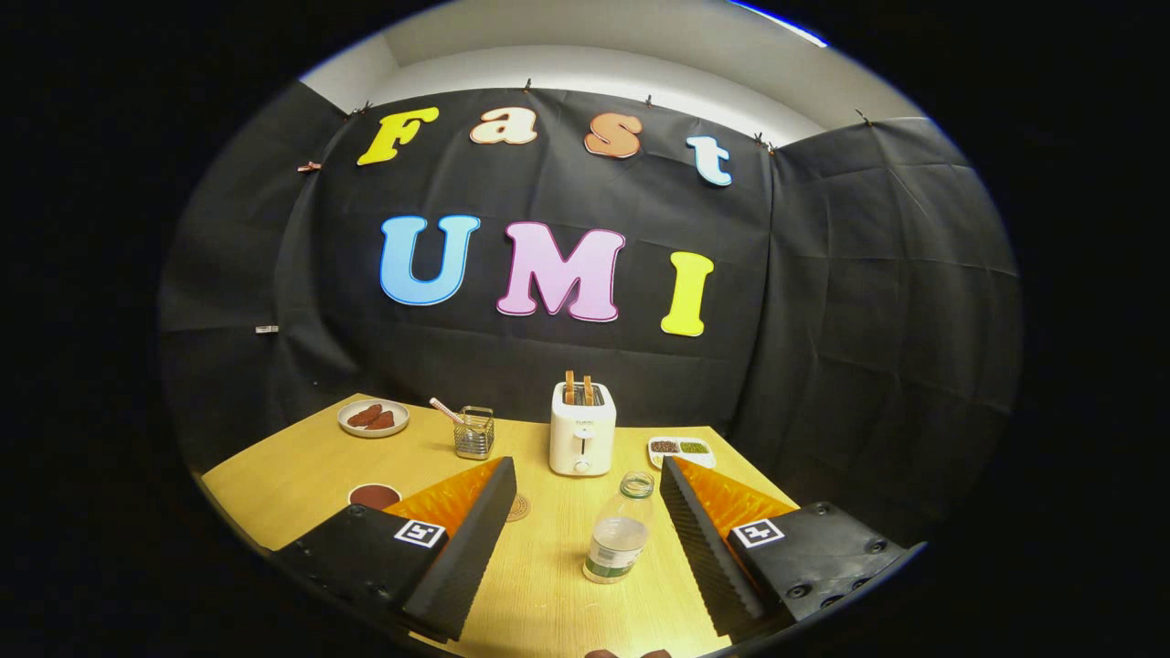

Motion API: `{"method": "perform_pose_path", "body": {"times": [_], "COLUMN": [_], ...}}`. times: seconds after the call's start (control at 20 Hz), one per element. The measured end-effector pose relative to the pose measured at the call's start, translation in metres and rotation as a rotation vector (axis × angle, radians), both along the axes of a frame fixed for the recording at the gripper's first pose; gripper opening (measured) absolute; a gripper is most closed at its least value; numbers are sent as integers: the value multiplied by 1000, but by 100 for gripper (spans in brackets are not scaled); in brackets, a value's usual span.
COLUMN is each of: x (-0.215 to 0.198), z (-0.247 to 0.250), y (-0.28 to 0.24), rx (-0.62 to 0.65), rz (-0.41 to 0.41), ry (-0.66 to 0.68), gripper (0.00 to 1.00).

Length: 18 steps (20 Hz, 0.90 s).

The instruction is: Take the bottle from table, then pour the juice into the cup, finally place the bottle on the coaster

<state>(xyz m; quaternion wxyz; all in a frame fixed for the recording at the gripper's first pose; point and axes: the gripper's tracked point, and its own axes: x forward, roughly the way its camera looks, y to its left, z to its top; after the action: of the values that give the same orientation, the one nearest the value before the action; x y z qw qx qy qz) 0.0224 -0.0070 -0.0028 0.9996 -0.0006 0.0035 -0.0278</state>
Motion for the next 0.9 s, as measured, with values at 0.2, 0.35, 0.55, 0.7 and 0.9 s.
{"method": "perform_pose_path", "body": {"times": [0.2, 0.35, 0.55, 0.7, 0.9], "x": [8, 14, 23, 29, 41], "z": [-4, -6, -9, -14, -29], "y": [-7, -11, -21, -28, -35], "rx": [1, 0, 8, 16, 31], "rz": [-24, -28, -36, -44, -37], "ry": [17, 20, 25, 34, 55], "gripper": [98, 98, 98, 98, 98]}}
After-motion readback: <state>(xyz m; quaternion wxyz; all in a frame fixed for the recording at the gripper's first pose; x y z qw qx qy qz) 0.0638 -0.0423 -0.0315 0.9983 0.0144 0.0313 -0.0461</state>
